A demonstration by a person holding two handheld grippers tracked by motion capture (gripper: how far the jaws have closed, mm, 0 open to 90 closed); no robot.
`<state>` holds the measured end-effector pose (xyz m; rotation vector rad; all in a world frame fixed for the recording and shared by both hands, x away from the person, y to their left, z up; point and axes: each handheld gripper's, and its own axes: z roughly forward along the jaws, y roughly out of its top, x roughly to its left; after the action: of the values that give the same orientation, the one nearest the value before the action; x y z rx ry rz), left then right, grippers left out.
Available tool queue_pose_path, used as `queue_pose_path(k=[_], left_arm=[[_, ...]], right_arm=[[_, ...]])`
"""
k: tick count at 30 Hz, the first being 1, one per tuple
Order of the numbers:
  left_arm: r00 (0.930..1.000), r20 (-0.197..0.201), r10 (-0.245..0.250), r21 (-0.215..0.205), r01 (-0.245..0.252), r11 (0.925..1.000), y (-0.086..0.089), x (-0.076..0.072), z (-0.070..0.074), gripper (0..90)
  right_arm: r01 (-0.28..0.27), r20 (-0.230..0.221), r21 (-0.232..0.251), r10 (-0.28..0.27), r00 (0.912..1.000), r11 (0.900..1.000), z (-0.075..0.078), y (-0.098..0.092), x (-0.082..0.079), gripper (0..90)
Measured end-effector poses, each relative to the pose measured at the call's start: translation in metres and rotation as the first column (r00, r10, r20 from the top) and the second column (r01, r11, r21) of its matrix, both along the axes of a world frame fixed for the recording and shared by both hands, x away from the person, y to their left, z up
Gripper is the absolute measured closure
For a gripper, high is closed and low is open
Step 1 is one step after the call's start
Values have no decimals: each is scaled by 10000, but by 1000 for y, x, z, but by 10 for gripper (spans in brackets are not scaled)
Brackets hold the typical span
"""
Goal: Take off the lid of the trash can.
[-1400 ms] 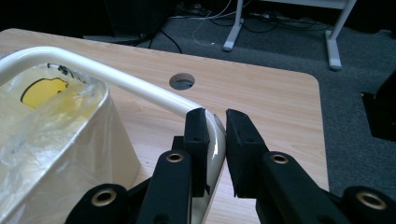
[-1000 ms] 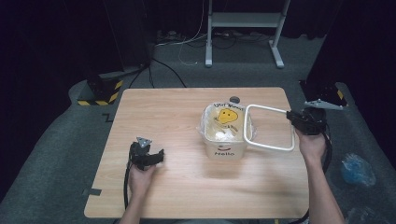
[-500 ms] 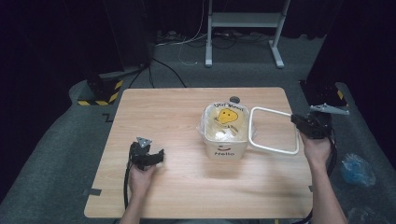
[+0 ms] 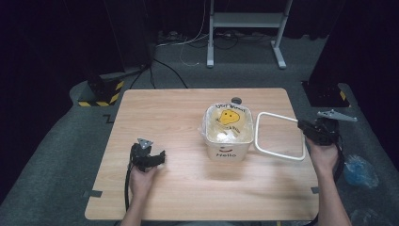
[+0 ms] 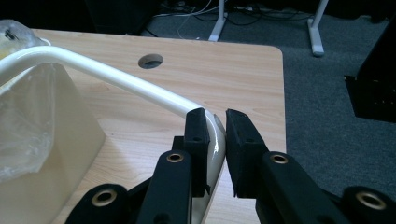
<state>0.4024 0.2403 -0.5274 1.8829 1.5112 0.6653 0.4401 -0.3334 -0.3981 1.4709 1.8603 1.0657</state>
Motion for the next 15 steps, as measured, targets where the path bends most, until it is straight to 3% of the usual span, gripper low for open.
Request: queue_pose_path(k=[15], left_arm=[[10000, -1, 2, -2, -2, 10000, 0, 0, 0, 202]], right_arm=[[190, -76, 176, -189, 9998, 9997, -13, -13, -8, 795]])
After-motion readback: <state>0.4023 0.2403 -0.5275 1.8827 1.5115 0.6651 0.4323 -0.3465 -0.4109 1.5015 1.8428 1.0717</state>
